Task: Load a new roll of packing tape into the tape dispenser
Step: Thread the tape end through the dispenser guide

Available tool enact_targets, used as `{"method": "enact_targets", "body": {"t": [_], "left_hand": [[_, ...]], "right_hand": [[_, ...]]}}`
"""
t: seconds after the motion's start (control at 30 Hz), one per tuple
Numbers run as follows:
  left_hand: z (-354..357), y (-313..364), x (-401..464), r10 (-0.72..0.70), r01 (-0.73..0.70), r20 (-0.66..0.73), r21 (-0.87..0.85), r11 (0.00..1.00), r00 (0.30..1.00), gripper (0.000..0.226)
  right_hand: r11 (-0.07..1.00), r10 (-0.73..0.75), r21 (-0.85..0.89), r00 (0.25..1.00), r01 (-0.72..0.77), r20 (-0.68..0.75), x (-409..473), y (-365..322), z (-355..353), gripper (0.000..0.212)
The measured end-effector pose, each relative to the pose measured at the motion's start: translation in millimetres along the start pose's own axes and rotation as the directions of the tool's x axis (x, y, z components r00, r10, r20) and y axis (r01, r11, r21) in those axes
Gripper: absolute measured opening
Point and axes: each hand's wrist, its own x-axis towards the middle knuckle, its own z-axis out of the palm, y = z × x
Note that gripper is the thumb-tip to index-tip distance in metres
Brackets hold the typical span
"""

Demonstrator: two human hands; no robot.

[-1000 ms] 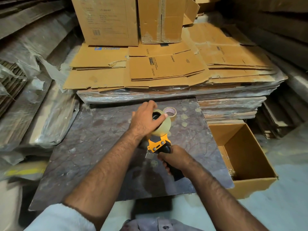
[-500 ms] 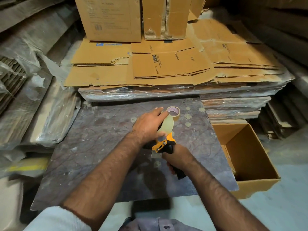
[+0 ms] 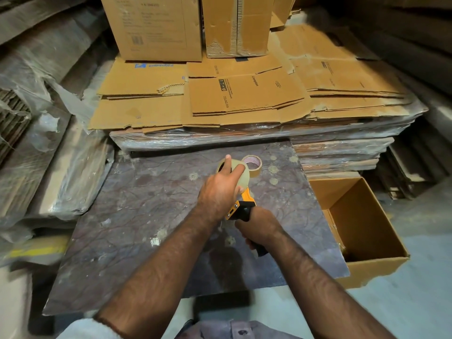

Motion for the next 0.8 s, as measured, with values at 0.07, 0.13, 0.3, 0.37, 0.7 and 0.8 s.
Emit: {"method": "enact_targets", "body": {"t": [0.07, 0.13, 0.3, 0.37, 0.7, 0.8], "left_hand": [[1, -1, 0, -0.008, 0.008, -0.010, -0.003, 1.000, 1.000, 0.043], [1, -2, -1, -0.006, 0.006, -0.013, 0.004, 1.000, 1.000, 0.042], [1, 0, -2, -0.015, 0.015, -0.016, 0.016, 1.000, 1.000, 0.040], [0, 0, -1, -0.015, 0.015, -0.001, 0.022, 1.000, 1.000, 0.041], [7, 4, -1, 0.012, -0.016, 0.053, 0.085, 0.996, 0.999, 0.033], [10, 4, -3, 0.017, -0.022, 0.054, 0.085, 0.996, 0.998, 0.030]], "right_hand": [[1.000, -0.003, -0.015, 1.000, 0.003, 0.004, 0, 0, 0, 0.020], [1.000, -0.004, -0.015, 1.000, 0.004, 0.009, 0, -1, 0, 0.021], [1.000, 0.016, -0.012, 1.000, -0.016, 0.022, 0, -1, 1, 0.020], [1.000, 0.010, -0.016, 1.000, -0.010, 0.025, 0, -1, 3, 0.019], [0.999, -0.027, -0.041, 0.999, 0.028, 0.019, -9, 3, 4, 0.024], [0.999, -0.017, -0.040, 0.999, 0.019, 0.035, -10, 5, 5, 0.013]]}}
